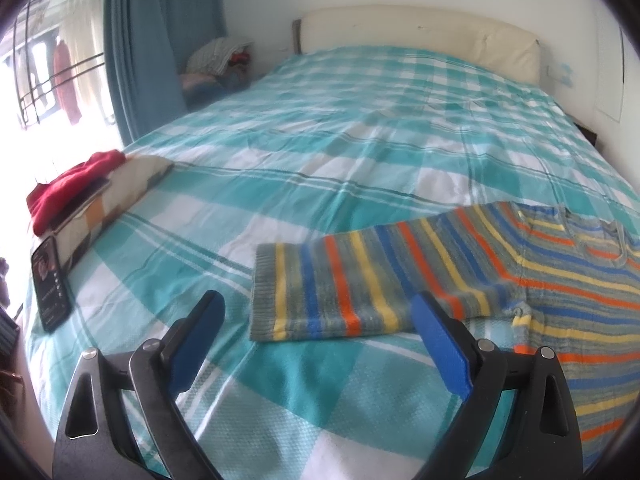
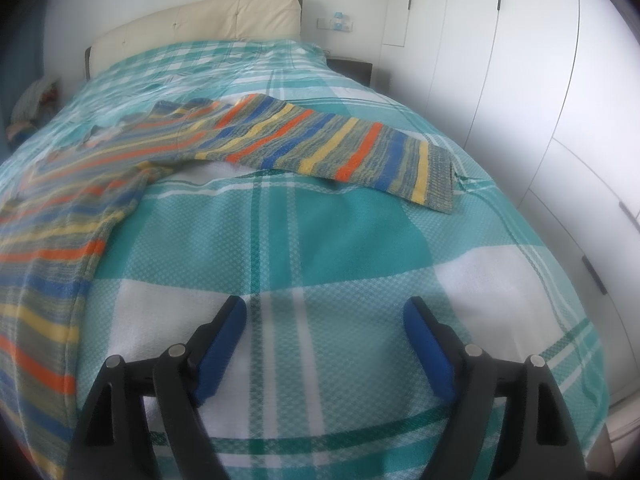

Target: Fold small clothes

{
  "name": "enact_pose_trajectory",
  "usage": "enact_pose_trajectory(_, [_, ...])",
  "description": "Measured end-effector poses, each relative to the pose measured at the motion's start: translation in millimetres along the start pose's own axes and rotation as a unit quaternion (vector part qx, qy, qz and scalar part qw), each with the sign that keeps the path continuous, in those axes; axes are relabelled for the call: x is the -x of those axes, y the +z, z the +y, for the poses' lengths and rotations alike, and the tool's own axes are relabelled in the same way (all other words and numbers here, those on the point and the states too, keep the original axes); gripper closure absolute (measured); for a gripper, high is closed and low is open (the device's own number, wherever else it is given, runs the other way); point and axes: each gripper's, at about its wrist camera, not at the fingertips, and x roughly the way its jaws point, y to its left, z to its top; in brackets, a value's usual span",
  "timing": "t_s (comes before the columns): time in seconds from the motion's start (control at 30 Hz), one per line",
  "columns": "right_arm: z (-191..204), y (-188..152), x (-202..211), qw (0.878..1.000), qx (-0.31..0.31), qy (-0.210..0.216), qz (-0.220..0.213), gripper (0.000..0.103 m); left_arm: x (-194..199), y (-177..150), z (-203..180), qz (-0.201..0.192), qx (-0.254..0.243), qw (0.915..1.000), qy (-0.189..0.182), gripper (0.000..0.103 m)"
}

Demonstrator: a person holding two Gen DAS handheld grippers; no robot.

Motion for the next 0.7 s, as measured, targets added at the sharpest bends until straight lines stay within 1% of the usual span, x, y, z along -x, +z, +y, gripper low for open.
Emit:
enact_pose_trajectory(0.17, [-1.1, 3.9, 4.8, 1.0, 0.0, -0.001, 0.0, 0.022, -2.1, -1.2, -3.7, -0.001, -0.009, 1.0, 0.003, 0.006])
enact_pose_trajectory(0.23, [0.8, 9.8, 13.1, 1.0, 0.007, -0.022, 0.003, 0.022, -5.1, -2.7, -5.0, 0.002, -0.013, 0.9999, 0.008, 0.006])
enact_pose_trajectory(0.3, [2.7, 19.4, 28.9, 0.998, 0.011, -0.064, 0.0, 0.012, -7.6, -3.2, -6.5, 0.009, -0.012, 0.9999, 0.005, 0.006])
enact_pose_trajectory(0.33, [3.8, 22.7, 36.8, 0.997, 0.008, -0.072, -0.004, 0.004, -7.9, -3.2, -7.3, 0.01, -0.012, 0.9999, 0.004, 0.006])
enact_pose_trajectory(0.37, [4.2, 28.9, 47.6, 0.997, 0.006, -0.081, -0.013, 0.002, -7.9, -3.3, -8.6, 0.01, -0.011, 0.9999, 0.002, 0.005])
enact_pose_trajectory(0.43, [9.8, 38.8, 64.3, 0.993, 0.023, -0.115, -0.027, 0.002, -7.0, -4.4, -12.6, 0.007, -0.016, 0.9998, 0.001, 0.005])
enact_pose_trajectory(0.5, [20.1, 45.0, 73.2, 0.986, 0.057, -0.154, -0.031, 0.002, -6.2, -6.0, -16.1, 0.006, -0.024, 0.9997, 0.002, 0.005])
enact_pose_trajectory(0.57, [29.4, 47.6, 80.2, 0.981, 0.081, -0.173, -0.035, 0.002, -5.2, -7.7, -19.7, 0.003, -0.035, 0.9994, 0.005, 0.005])
enact_pose_trajectory(0.7, [41.0, 52.1, 88.9, 0.982, 0.091, -0.165, -0.034, 0.002, -5.7, -8.4, -22.2, 0.003, -0.043, 0.999, 0.009, 0.005])
